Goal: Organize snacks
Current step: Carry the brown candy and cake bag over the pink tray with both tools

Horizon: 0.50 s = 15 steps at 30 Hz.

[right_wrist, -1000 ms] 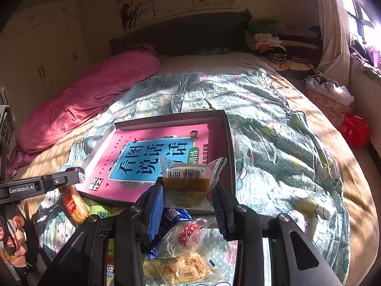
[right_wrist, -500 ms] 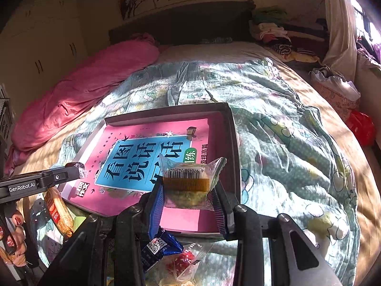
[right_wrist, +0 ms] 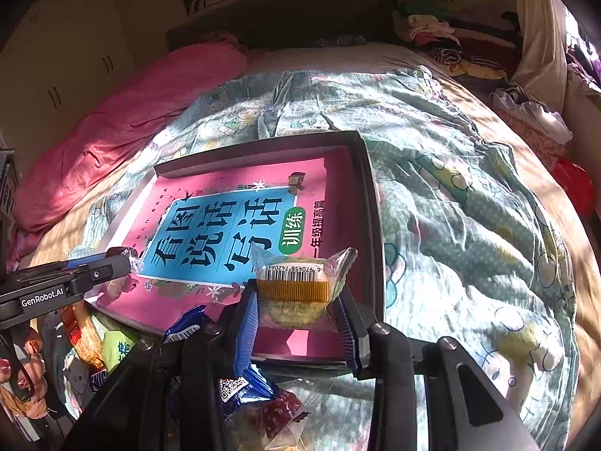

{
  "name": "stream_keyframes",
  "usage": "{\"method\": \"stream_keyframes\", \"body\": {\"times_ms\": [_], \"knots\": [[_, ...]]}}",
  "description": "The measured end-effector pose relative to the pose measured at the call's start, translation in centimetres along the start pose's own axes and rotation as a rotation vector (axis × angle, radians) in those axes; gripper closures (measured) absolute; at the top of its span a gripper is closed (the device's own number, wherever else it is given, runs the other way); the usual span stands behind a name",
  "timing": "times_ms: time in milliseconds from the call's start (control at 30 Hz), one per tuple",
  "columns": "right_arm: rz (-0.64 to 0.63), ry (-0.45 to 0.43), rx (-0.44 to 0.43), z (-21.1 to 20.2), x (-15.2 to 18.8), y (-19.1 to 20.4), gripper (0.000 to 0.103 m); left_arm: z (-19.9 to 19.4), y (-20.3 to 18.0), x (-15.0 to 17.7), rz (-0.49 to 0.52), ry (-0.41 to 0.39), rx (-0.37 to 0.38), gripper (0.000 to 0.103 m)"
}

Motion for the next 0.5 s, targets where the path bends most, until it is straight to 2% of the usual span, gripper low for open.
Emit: {"method": "stream_keyframes", "body": {"times_ms": [500], "knots": [[0.024, 0.023, 0.007, 0.20, 0.18, -0.58, 0.063, 0.34, -0.91, 0.09, 0.029, 0.017, -0.001, 0.067]]}}
Point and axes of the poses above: each gripper's, at about its wrist camera, not at the fingertips, and z roughly the way its jaws point, y to its left, x to its underside, the point moved 2 cm from there along z, roughly the way its jaws point, and after that the axes turned 4 degrees about x, right-handed, at the moved point
